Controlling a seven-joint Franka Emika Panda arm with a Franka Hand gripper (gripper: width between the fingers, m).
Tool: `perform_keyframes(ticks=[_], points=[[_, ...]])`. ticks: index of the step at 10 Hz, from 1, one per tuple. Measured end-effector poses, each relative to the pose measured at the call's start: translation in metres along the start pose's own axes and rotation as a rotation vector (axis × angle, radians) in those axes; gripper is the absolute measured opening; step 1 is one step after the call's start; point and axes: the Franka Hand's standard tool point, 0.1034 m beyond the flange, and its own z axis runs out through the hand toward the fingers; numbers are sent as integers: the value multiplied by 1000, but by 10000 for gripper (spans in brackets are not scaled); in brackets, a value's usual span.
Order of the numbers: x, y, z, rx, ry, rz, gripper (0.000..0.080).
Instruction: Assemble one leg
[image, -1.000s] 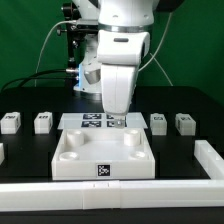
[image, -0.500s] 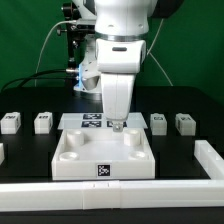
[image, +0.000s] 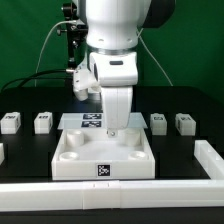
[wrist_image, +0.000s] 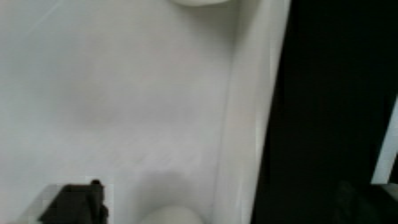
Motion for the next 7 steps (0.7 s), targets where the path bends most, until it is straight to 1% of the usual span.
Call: perform_keyframes(ticks=[1,3,4,7], points=[[-5,-6,8,18,6,-15,650],[-9,-11,21,42,15,-3,650],[-8,-10,24,47,17,-1,650],[-8,-10,24,47,17,31,649]])
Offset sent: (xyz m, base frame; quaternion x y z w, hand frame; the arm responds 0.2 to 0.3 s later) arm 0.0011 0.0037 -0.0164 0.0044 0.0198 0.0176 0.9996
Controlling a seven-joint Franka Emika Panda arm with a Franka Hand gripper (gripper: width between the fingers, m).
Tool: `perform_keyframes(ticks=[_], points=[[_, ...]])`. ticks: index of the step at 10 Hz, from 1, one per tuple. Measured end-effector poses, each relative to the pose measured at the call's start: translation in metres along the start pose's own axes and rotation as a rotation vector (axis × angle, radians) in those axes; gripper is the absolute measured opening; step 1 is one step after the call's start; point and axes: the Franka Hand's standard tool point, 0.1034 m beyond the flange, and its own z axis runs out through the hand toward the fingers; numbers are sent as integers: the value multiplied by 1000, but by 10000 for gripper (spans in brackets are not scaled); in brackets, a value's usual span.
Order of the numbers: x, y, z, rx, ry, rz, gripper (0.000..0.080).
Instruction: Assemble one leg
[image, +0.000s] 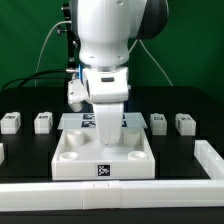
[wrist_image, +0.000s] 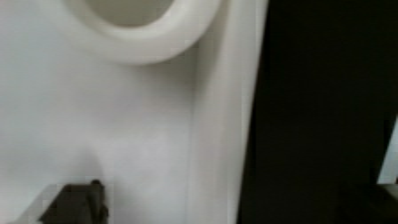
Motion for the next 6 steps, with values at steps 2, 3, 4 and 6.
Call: perform_keyframes(ticks=[2,3,4,6], points=[[0,0,0,1,1,24,546],[0,0,0,1,1,26,412],[0,0,0,1,1,26,412],[-1,0,0,-2,0,27,77]])
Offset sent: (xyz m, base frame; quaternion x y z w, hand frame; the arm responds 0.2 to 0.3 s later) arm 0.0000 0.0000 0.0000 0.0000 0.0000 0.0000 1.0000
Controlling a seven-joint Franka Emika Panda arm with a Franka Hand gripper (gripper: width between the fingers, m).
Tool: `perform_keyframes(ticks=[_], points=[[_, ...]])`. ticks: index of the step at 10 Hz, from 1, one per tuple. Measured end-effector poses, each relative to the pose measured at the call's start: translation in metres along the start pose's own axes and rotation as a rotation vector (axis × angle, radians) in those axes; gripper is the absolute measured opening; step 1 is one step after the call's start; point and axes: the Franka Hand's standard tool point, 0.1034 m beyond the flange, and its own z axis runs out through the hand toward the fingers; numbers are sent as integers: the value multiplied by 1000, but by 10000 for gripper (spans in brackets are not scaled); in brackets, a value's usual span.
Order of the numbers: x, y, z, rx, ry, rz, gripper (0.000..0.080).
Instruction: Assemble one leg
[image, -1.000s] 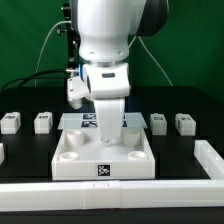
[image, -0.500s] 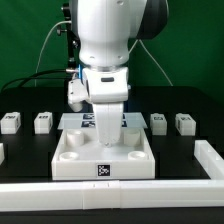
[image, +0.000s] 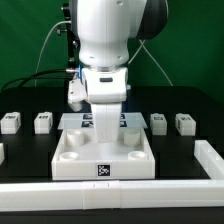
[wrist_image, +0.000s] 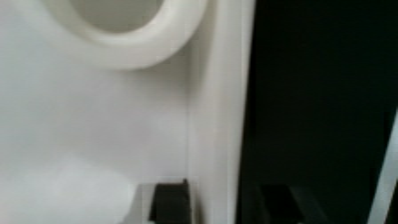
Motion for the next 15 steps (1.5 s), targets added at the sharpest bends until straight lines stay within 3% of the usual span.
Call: perform_keyframes(ticks=[6,8,15], points=[[0,1,-1,-6,0,0,78],[3,8,-3,-10,0,7,78],[66,53,-14,-61,25,32,78]])
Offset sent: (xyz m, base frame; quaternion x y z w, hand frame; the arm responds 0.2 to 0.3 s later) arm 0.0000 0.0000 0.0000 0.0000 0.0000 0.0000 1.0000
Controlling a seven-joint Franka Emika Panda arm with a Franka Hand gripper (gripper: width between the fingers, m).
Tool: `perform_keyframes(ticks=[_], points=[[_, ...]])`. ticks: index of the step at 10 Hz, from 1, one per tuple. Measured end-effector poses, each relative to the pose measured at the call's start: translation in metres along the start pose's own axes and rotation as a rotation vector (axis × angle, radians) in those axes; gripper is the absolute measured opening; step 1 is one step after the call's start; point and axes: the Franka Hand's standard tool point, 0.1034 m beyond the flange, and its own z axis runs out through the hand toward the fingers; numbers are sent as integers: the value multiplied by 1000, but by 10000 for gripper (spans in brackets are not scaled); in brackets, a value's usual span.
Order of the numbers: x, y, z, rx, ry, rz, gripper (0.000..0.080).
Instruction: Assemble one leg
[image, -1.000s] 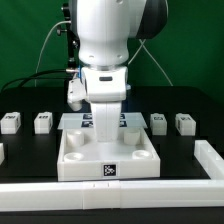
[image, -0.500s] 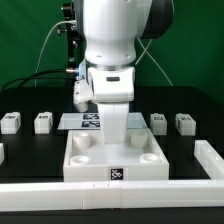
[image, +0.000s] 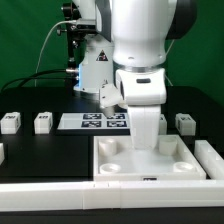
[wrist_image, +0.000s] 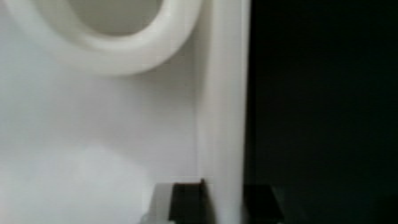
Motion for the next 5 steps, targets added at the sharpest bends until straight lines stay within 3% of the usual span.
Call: perform_keyframes(ticks=[3,5], points=[[16,12,-2,-5,7,15,78],[19,12,-2,-5,7,17,77]])
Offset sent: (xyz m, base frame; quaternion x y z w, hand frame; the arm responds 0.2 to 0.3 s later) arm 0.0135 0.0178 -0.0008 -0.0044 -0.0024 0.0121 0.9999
